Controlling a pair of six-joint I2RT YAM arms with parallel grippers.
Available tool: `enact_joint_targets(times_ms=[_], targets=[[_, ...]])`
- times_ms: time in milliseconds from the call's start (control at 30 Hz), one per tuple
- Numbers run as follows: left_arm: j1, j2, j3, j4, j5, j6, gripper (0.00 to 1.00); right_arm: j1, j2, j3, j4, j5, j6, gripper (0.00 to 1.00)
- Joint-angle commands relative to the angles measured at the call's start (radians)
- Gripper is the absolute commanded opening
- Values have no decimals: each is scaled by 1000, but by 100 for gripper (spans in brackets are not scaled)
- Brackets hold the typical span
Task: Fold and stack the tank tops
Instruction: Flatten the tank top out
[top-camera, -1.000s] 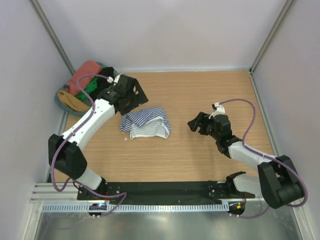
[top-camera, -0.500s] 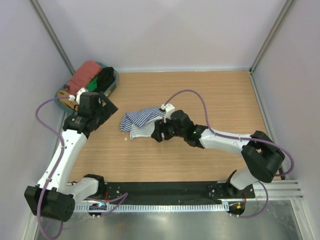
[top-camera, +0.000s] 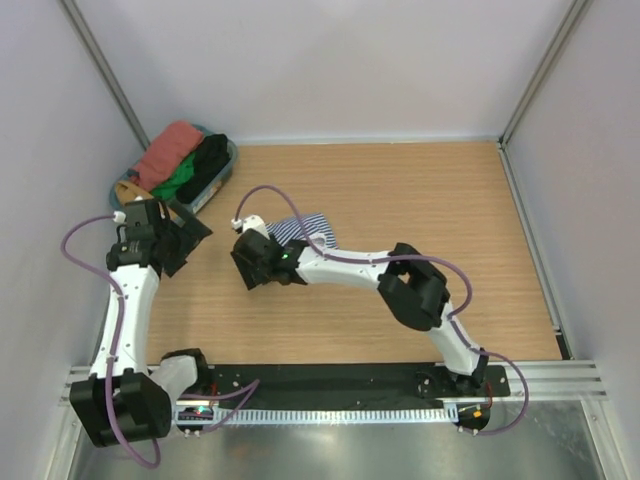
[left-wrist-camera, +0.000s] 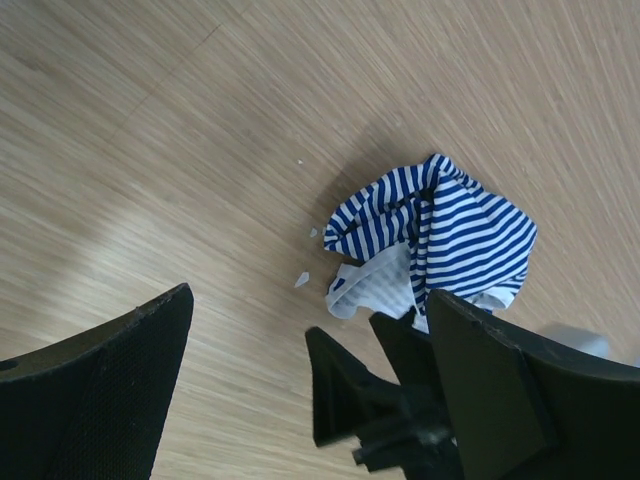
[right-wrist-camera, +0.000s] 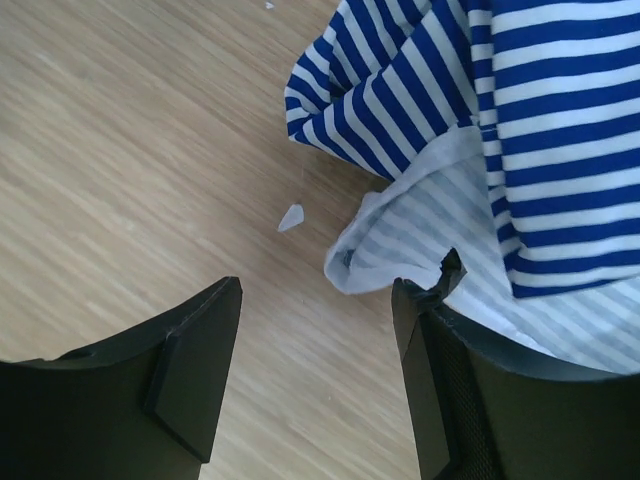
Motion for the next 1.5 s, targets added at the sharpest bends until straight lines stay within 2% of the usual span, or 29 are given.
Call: enact_joint_targets(times_ms=[0, 33, 133, 200, 233, 267, 300, 400, 500, 633, 733, 800, 833, 867, 900, 933, 1133, 1333, 1467], targets=[[18, -3, 6, 6, 71, 65, 100, 15, 109, 152, -225, 169, 37, 69], [20, -3, 7, 5, 77, 70, 100, 15, 135, 212, -286, 185, 46, 69], [24, 0, 17, -6, 78, 82, 100, 14, 194, 251, -340, 243, 55, 69], [24, -3, 15, -3, 77, 84, 99, 5, 179, 226, -311, 229, 45, 50], [24, -8, 12, -3, 75, 81, 100, 1, 164, 187, -273, 222, 46, 36], [24, -16, 9, 0, 77, 75, 100, -5, 147, 168, -260, 219, 51, 3], [24, -34, -3, 8, 112, 72, 100, -12, 130, 148, -246, 213, 43, 1], [24, -75, -41, 66, 169, 56, 100, -12, -19, 22, -167, 252, 26, 1], [21, -120, -49, 69, 161, 55, 100, -15, -212, -125, -107, 281, 0, 1], [17, -152, -62, 68, 161, 40, 100, -20, -453, -303, -119, 289, -8, 1], [-35, -163, -86, 112, 183, 21, 97, -31, -635, -401, -157, 291, 0, 1], [-136, -136, -72, 114, 120, 15, 97, -41, -768, -432, -179, 291, -4, 1], [-234, -122, -65, 115, 96, 15, 97, -49, -807, -443, -206, 288, -11, 1], [-277, -108, -54, 115, 65, 13, 97, -54, -852, -438, -222, 288, -17, 1], [-372, -61, -16, 121, 31, 7, 97, -74, -957, -405, -272, 306, -30, 1], [-396, -33, -8, 138, 34, 3, 97, -100, -1008, -388, -301, 309, -46, 1], [-541, 16, 6, 198, -7, 18, 94, -248, -1056, -274, -409, 245, -115, 1], [-654, 38, -43, 281, -32, 59, 95, -302, -1067, -357, -397, 205, -141, 1], [-765, 88, -62, 338, -61, 101, 96, -328, -1067, -392, -368, 156, -135, 1]])
